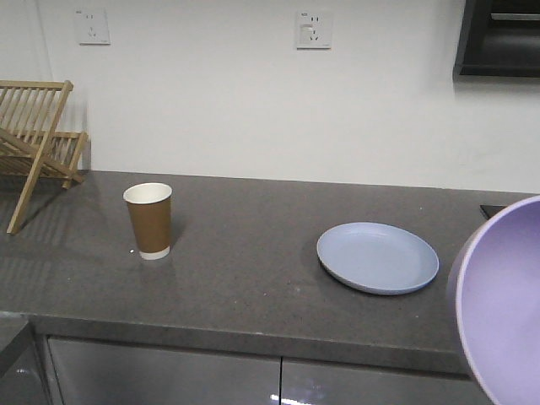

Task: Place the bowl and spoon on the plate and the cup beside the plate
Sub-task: 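Drive the base to the counter with the blue plate and cup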

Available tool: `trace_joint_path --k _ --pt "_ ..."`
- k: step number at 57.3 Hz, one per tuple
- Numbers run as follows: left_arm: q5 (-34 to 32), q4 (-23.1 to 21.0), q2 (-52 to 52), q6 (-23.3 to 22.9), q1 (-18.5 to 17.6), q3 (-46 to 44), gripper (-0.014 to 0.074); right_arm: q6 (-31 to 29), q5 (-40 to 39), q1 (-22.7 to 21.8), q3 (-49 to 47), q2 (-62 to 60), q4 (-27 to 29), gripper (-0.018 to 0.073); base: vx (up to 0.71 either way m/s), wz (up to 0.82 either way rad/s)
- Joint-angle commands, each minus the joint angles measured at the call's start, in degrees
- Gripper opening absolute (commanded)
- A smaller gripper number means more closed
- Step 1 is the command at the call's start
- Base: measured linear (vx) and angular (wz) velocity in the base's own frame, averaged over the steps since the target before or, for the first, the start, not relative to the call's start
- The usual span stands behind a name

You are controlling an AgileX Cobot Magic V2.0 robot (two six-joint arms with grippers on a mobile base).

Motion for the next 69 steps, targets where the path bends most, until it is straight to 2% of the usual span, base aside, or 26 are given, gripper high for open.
trace_joint_path --k 1,38,69 --pt "-4.8 -0.2 0.1 -0.4 -0.4 -1.3 0.0 -0.4 -4.0 -0.2 -1.7 0.1 2.3 -0.0009 0.38 -0.06" --pt "-4.8 -0.2 0.1 -0.4 -0.4 -1.3 0.0 -0.4 -4.0 -0.2 -1.7 0.1 2.3 -0.0009 0.36 -0.07" --pt "-4.8 -0.2 0.1 -0.4 -0.4 -1.3 0.0 -0.4 -4.0 -0.2 -1.7 0.1 2.3 -0.0009 0.13 -0.08"
